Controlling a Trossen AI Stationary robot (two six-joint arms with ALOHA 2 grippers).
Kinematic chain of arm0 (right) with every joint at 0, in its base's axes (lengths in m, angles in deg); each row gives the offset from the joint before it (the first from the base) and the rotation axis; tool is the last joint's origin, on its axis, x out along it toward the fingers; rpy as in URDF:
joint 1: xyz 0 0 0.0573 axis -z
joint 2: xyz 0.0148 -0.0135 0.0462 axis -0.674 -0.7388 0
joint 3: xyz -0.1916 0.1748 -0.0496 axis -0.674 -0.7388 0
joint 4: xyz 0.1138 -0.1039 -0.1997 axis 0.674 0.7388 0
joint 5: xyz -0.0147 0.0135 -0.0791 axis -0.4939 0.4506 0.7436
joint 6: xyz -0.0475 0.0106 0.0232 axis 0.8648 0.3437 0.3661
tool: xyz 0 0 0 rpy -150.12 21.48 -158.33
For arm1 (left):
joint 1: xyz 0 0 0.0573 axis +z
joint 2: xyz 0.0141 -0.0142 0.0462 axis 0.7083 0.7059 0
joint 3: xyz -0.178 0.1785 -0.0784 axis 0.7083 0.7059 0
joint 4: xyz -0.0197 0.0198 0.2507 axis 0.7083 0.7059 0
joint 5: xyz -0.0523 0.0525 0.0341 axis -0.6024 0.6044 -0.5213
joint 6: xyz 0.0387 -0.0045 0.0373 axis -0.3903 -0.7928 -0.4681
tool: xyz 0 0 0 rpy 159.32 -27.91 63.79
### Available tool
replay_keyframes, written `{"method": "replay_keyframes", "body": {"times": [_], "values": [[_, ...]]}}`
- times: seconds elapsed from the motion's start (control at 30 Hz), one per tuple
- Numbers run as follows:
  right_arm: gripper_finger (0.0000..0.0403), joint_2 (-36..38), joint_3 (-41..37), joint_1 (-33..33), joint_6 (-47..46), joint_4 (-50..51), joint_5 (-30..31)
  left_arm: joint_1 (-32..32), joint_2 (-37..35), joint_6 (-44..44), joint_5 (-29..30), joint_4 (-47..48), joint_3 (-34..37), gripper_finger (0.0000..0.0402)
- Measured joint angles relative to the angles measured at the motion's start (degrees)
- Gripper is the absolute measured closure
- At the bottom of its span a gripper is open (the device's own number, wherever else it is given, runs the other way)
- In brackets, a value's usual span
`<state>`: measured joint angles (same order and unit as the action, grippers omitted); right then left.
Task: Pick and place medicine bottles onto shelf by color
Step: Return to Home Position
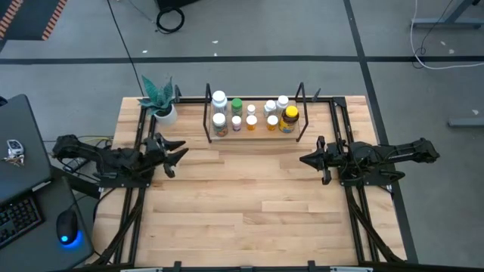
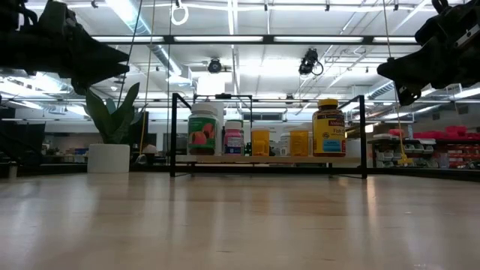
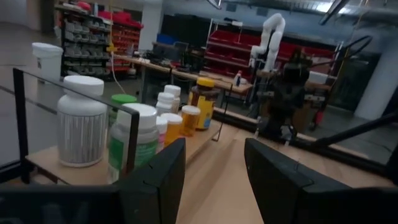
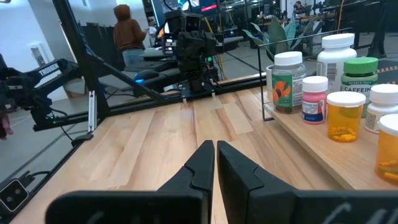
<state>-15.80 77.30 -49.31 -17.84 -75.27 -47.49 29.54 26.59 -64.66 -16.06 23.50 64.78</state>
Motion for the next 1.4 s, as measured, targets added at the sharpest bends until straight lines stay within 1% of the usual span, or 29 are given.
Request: {"method": "replay_keyframes", "body": {"times": [0.2,0.27,0.37,0.47,0.53,0.6,1.03,1.13,1.4], "values": [[0.0376,0.0,0.0,0.0,0.0,0.0,0.0,-0.02,-0.03,0.23,0.01,0.78,0.0,0.023],[0.0376,0.0,0.0,0.0,0.0,0.0,0.0,-0.11,-0.05,1.99,0.01,1.64,0.02,0.023],[0.0376,0.0,0.0,0.0,0.0,0.0,0.0,-0.11,0.02,8.98,-0.97,4.62,0.02,0.023],[0.0376,0.0,0.0,0.0,0.0,0.0,0.0,-0.11,0.04,19.13,-3.45,9.12,0.02,0.023],[0.0376,0.0,0.0,0.0,0.0,0.0,0.0,-0.11,0.06,25.99,-4.81,10.26,0.02,0.023],[0.0376,0.0,0.0,0.0,0.0,0.0,0.0,-0.11,0.05,29.45,-5.53,10.75,0.01,0.023],[0.0376,0.0,0.0,0.0,0.0,0.0,0.0,-0.11,0.06,29.64,-6.41,9.26,0.09,0.023],[0.0376,0.0,0.0,0.0,0.0,0.0,0.0,-0.11,0.05,28.26,-6.38,9.32,0.09,0.023],[0.0376,0.0,0.0,0.0,0.0,0.0,0.0,-0.11,0.17,-3.76,-6.35,9.87,0.11,0.023]]}}
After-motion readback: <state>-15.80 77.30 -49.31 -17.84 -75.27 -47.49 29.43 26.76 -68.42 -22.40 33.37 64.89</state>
